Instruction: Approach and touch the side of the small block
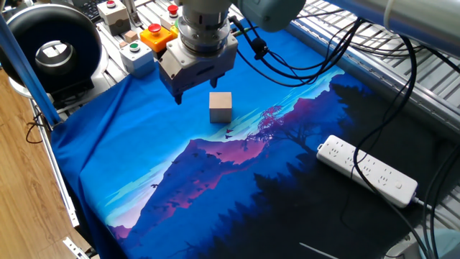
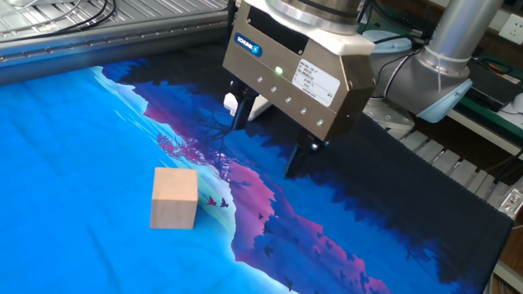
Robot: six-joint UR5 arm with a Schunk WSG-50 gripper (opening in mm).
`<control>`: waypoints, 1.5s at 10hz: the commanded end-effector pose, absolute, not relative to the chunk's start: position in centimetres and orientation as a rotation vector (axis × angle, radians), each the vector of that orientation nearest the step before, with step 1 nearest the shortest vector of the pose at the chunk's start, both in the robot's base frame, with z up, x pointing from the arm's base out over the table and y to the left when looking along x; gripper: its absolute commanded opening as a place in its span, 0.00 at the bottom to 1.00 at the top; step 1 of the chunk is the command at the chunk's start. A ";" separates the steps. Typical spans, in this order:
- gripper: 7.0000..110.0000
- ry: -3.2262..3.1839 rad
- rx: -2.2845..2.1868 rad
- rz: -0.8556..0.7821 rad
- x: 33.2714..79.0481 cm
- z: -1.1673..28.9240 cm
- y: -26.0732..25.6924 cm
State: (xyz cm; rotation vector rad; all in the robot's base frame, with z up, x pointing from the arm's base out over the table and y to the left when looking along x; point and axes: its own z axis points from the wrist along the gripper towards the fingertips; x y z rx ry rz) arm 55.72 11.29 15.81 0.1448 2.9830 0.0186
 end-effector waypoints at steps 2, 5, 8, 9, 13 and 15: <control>0.36 2.992 0.205 0.000 55.7 15.6 11.0; 0.36 2.997 0.224 -0.004 55.7 15.6 11.1; 0.36 3.000 0.230 -0.020 55.7 15.6 11.0; 0.00 3.000 0.230 -0.020 55.8 15.6 11.0; 0.00 3.000 0.232 -0.018 55.9 15.4 11.0; 0.00 3.001 0.228 -0.011 55.9 15.3 11.1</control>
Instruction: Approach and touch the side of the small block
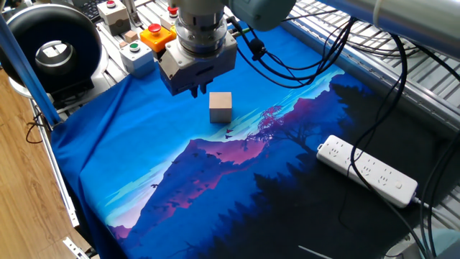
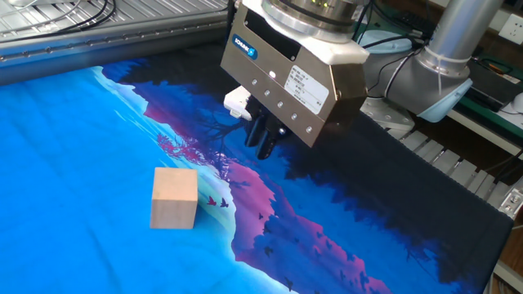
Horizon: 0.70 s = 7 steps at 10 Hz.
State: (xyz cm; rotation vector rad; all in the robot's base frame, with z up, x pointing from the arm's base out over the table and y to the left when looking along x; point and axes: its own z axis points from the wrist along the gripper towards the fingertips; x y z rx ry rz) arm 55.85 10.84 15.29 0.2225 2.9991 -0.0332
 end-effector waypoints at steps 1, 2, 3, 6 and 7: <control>0.00 3.003 0.224 -0.011 56.0 15.2 11.1; 0.00 3.009 0.213 -0.015 56.0 14.9 11.0; 0.00 3.027 0.200 -0.027 55.9 14.5 10.8; 0.00 3.035 0.179 -0.052 56.7 14.2 10.3; 0.00 3.038 0.174 -0.053 57.3 14.1 10.1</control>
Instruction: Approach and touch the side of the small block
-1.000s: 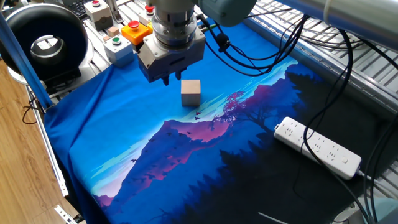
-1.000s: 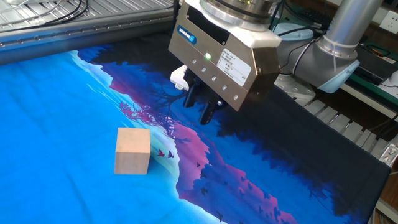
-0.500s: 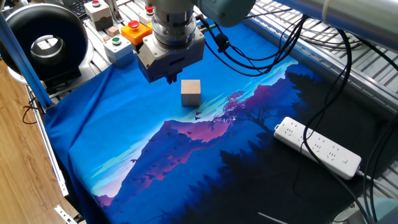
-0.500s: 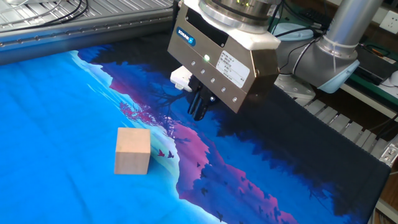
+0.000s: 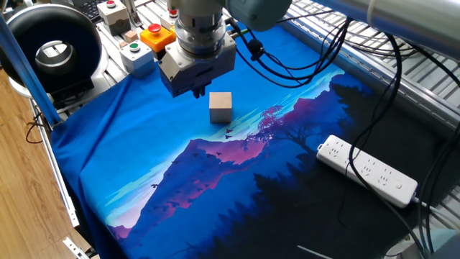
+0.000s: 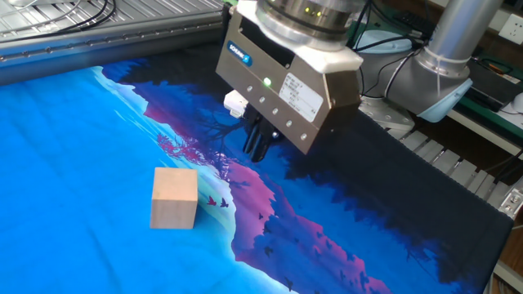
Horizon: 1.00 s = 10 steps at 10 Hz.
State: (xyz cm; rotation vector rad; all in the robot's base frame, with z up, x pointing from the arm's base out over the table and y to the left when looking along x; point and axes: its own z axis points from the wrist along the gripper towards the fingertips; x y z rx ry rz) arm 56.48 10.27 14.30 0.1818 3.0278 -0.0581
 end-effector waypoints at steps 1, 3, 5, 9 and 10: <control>0.00 3.040 0.175 -0.039 57.7 13.9 10.1; 0.00 3.043 0.166 -0.040 58.3 13.6 9.7; 0.00 3.040 0.154 -0.040 58.4 13.6 9.7; 0.00 3.105 0.186 0.124 56.8 13.6 12.4; 0.00 3.148 0.187 0.022 55.7 13.5 10.8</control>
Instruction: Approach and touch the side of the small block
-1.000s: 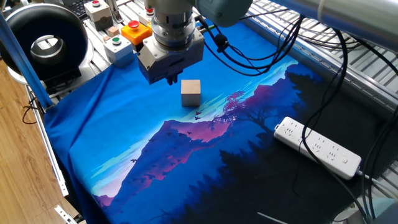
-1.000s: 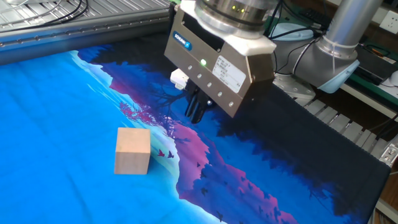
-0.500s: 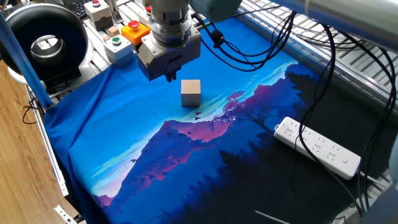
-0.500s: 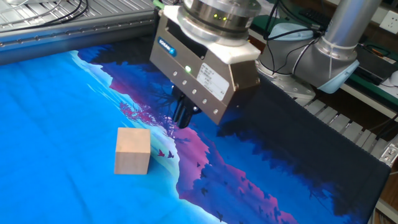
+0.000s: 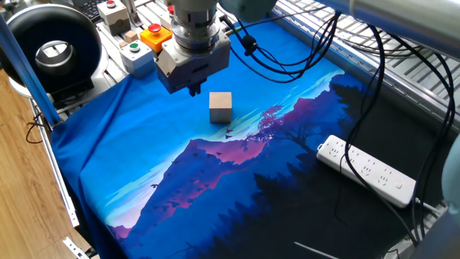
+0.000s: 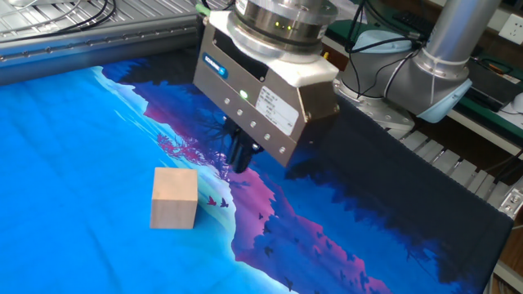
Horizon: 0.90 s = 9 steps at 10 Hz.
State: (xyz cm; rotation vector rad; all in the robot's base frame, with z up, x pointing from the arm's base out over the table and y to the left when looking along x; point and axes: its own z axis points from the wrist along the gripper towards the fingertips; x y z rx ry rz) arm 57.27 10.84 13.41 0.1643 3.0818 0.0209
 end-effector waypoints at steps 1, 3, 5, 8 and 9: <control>0.00 3.190 0.179 -0.035 54.6 13.5 10.0; 0.00 3.235 0.113 -0.076 53.5 13.6 9.4; 0.00 3.233 0.081 -0.089 53.6 13.6 9.1; 0.00 3.207 0.090 -0.112 54.2 13.6 8.8; 0.00 3.215 0.105 -0.113 54.0 13.6 8.8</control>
